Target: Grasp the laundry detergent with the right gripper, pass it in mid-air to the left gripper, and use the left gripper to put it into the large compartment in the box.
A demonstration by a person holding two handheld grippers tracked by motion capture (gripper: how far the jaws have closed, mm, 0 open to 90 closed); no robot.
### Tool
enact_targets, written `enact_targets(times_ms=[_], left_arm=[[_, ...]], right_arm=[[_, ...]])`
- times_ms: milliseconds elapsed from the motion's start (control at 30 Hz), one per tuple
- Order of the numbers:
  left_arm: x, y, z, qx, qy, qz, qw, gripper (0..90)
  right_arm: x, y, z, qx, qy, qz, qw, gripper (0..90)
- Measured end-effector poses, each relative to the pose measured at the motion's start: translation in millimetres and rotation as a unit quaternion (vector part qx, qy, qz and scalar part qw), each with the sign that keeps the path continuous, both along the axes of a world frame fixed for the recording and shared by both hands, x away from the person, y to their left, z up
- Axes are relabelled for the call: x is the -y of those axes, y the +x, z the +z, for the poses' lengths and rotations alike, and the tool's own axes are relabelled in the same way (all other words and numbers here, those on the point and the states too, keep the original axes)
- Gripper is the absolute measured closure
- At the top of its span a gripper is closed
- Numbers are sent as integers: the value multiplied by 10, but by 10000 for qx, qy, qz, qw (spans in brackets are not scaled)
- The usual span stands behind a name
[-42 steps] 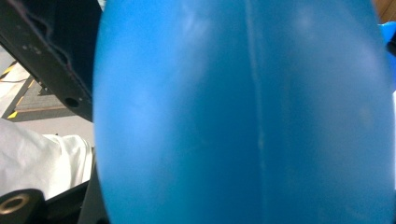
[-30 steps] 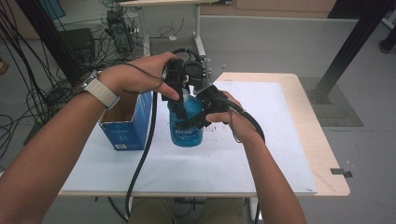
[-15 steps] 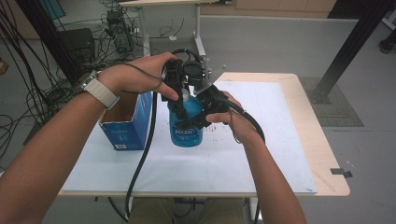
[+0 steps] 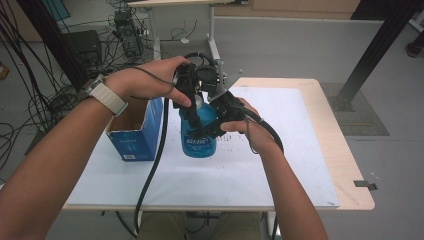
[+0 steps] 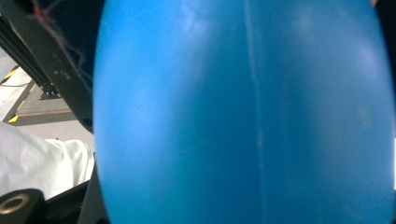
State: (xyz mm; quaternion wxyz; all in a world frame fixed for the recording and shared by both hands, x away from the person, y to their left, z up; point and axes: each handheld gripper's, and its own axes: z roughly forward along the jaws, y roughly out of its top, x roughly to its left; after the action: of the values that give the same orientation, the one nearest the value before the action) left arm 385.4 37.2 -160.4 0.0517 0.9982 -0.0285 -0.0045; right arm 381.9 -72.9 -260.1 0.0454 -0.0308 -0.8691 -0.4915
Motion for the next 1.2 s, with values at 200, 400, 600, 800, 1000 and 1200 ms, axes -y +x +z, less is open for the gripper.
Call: enact_targets(times_ms=[200, 400, 600, 800, 1000, 1200], left_arm=[[3, -1, 0, -41, 9, -22, 10000, 279], [2, -5, 4, -88, -20, -41, 10000, 306], [-4, -4, 3, -175, -41, -59, 9998, 337], [-9, -6, 2, -231, -54, -78, 9997, 368], [-14, -1, -3, -244, -57, -108, 9996, 370], [-21, -17, -3, -198, -91, -117, 9997, 373]], right_arm=[[3, -9, -1, -22, -11, 7, 10000, 430], [4, -15, 6, -70, 15, 17, 10000, 431], [3, -17, 10, -36, -9, -15, 10000, 430], [2, -15, 11, -6, -33, -34, 10000, 430], [-3, -29, 11, -131, 9, 30, 9999, 431], [-3, -30, 12, -78, -1, 7, 10000, 431]])
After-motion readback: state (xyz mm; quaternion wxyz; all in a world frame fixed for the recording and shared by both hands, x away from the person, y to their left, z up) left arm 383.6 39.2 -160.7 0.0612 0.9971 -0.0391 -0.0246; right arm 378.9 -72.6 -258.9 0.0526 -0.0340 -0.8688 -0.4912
